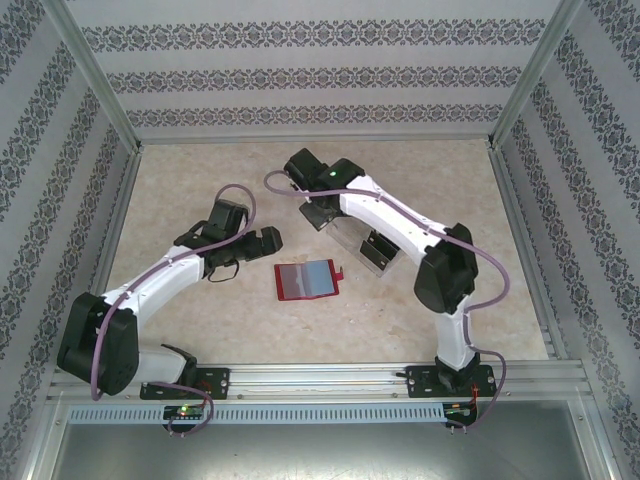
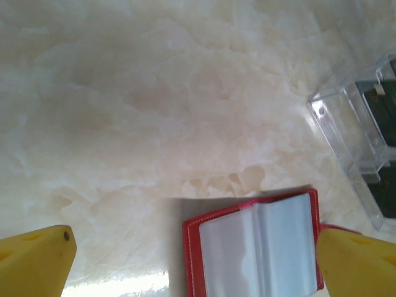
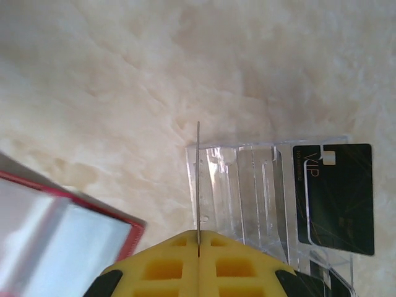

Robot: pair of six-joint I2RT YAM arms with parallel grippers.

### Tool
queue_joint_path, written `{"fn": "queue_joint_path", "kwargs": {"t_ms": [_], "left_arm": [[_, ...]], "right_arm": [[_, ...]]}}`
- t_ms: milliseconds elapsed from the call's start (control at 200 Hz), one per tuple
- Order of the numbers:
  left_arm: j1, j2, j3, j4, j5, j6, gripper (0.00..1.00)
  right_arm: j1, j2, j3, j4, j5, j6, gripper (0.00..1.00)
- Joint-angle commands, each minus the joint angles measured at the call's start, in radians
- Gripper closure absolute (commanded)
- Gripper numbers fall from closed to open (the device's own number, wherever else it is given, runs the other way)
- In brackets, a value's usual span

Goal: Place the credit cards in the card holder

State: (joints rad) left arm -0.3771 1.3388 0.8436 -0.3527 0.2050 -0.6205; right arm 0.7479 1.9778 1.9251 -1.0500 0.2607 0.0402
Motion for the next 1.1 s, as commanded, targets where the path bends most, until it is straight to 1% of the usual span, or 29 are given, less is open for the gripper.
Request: {"fn": "queue_joint_path", "kwargs": {"t_ms": [0, 110, 205, 310, 385, 525, 585, 690, 879, 1094], "left_arm": [[-0.064, 0.007, 0.043, -0.143, -0.080, 0.102, 0.00], [-0.132, 0.013, 0.029, -0.186, -0.193, 0.123, 0.00], [-0.173, 0.024, 0.009, -0.184, -0.240, 0.119, 0.00], [-0.204, 0.043, 0.000, -0.158, -0.255, 0.110, 0.00], [-0.219, 0.068, 0.004, -0.140, -0.259, 0.107, 0.00], [-0.247, 0.128, 0.024, -0.131, -0.267, 0.106, 0.00], [-0.261, 0.151, 0.026, -0.129, -0.283, 0.108, 0.00], [-0.279, 0.184, 0.024, -0.130, -0.310, 0.107, 0.00], [-0.286, 0.235, 0.011, -0.128, -0.344, 0.108, 0.00], [-0.286, 0.237, -0.016, -0.152, -0.390, 0.113, 0.00]], "right_arm": [[-0.001, -0.112, -0.054, 0.049, -0.074, 0.099, 1.00], [-0.025, -0.221, -0.211, 0.167, -0.187, 0.209, 1.00], [-0.063, -0.321, -0.388, 0.316, -0.318, 0.321, 1.00], [-0.098, -0.423, -0.596, 0.508, -0.468, 0.449, 1.00], [-0.110, -0.470, -0.728, 0.626, -0.530, 0.518, 1.00], [-0.120, -0.487, -0.888, 0.797, -0.628, 0.618, 1.00], [-0.115, -0.478, -0.935, 0.874, -0.672, 0.658, 1.00], [-0.103, -0.456, -0.987, 0.951, -0.688, 0.687, 1.00], [-0.102, -0.398, -1.030, 1.044, -0.722, 0.709, 1.00], [-0.097, -0.323, -1.064, 1.103, -0.746, 0.718, 1.00]]}}
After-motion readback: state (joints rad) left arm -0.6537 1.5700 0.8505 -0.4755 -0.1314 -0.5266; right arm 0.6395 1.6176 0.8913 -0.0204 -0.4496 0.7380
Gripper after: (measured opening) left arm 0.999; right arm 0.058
